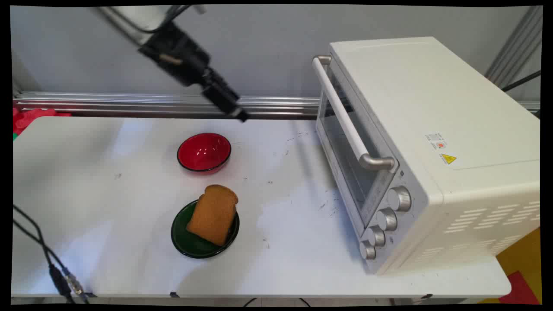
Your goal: Open the oven
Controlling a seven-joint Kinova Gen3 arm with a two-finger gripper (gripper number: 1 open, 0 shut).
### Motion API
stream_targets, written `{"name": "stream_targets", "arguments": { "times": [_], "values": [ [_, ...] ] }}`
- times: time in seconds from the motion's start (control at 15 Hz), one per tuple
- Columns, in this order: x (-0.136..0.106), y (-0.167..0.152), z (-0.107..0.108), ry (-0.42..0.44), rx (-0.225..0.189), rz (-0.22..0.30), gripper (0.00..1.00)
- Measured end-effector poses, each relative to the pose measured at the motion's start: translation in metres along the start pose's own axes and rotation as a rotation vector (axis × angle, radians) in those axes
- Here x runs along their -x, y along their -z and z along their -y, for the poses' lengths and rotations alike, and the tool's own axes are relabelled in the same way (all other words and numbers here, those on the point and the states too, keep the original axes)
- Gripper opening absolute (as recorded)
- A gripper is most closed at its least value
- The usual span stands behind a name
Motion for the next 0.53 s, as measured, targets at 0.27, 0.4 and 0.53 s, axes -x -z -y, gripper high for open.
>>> {"name": "stream_targets", "arguments": {
  "times": [0.27, 0.4, 0.53],
  "values": [
    [-0.054, -0.019, -0.017, -0.006, -0.017, -0.045, 1.00],
    [-0.076, -0.026, -0.027, -0.007, -0.017, -0.059, 1.00],
    [-0.094, -0.031, -0.033, -0.013, -0.012, -0.069, 1.00]
  ]
}}
